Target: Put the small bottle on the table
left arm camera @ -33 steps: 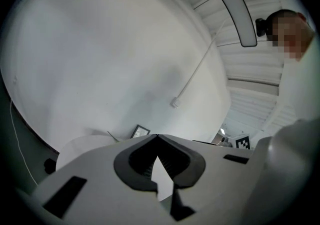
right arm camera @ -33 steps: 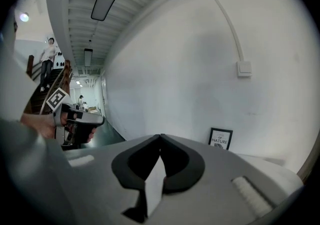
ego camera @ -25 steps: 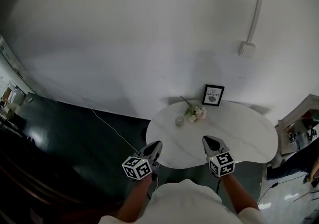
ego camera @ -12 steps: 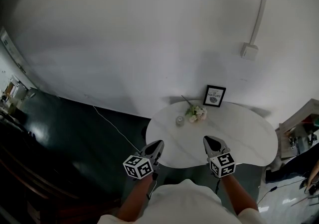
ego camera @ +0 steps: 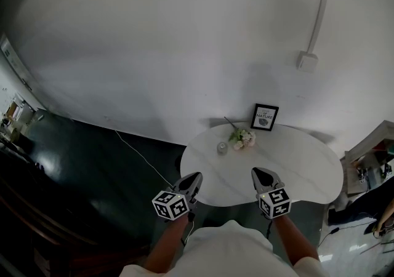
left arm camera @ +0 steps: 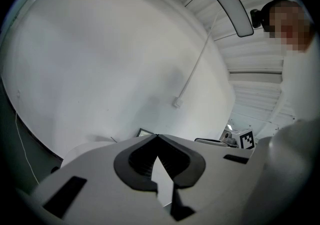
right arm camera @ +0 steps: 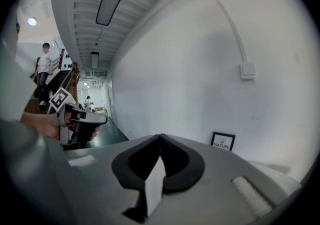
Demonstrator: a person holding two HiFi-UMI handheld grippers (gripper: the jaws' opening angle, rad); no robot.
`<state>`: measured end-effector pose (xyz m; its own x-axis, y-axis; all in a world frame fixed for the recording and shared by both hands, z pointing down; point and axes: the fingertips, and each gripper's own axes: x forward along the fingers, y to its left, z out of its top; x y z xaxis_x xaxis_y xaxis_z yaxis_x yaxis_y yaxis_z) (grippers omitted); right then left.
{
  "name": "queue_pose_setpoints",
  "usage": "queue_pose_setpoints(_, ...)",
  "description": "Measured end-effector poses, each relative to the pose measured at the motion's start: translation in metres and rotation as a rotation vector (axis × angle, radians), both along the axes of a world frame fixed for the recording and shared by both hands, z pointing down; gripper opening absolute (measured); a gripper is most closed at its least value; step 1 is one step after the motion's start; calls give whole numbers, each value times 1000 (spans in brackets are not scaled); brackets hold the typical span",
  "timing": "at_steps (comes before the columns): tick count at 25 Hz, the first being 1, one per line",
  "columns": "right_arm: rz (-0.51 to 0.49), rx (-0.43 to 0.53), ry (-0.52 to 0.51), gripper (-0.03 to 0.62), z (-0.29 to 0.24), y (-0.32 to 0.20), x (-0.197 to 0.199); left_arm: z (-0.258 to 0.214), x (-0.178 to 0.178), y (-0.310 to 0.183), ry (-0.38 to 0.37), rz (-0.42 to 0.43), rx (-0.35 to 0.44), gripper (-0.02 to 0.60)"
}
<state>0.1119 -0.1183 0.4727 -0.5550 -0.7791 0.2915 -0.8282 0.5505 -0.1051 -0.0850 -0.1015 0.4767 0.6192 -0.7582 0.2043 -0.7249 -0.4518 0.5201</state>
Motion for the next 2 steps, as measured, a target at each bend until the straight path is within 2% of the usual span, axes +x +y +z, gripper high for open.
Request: queue_pose_setpoints(2,0,0,-4,11,1,0,0,2,0,0,-1,0,-4,5)
